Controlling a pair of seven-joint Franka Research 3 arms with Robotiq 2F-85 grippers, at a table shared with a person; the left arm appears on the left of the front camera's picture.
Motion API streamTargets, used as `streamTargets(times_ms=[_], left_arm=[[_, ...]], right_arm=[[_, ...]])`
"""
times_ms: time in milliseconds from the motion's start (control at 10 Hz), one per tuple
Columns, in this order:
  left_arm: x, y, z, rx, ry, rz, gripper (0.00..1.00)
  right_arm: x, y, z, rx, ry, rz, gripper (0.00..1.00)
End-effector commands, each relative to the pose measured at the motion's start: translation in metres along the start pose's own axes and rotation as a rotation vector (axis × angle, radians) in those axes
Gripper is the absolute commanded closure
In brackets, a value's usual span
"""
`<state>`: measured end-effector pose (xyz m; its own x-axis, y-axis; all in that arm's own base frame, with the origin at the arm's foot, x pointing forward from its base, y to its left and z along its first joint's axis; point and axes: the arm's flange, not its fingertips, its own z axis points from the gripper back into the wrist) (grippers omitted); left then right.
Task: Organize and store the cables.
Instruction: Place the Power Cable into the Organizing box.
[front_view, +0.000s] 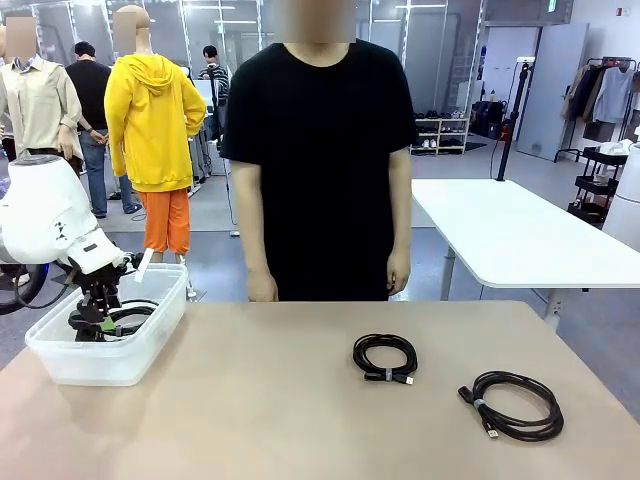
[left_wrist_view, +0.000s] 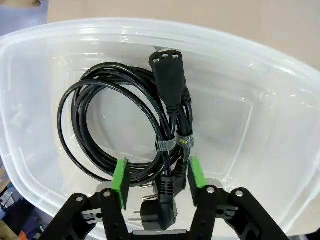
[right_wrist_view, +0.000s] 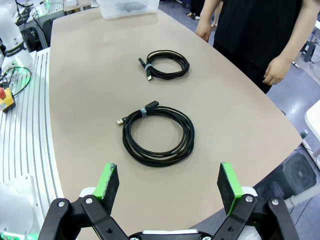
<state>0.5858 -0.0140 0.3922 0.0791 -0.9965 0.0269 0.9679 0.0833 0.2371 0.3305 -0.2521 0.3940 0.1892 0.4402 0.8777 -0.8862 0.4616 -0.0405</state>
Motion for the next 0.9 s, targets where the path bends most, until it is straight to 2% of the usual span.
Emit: streamTargets(times_ms=[0, 300, 400, 500, 800], left_arm=[[-0.001, -0.005, 0.006, -0.003, -0.015, 0.022, 0.00], [-0.001, -0.018, 0.017, 0.013, -0.025, 0.045, 0.00], [0.001, -0.024, 0.020, 0.040, 0.011, 0.048, 0.00], [0.001, -0.007, 0.012, 0.011, -0.006, 0.010, 0.00], [0.001, -0.007, 0.012, 0.011, -0.006, 0.010, 0.00]], right_arm=[[0.001, 0.003, 0.000, -0.001, 0.008, 0.000, 0.00], [0.001, 0.003, 0.000, -0.001, 0.008, 0.000, 0.00], [0.001, 0.003, 0.000, -0.001, 0.008, 0.000, 0.00], [0.001, 0.003, 0.000, -0.001, 0.008, 0.000, 0.00], [0.001, 0.003, 0.000, -0.001, 0.008, 0.000, 0.00]])
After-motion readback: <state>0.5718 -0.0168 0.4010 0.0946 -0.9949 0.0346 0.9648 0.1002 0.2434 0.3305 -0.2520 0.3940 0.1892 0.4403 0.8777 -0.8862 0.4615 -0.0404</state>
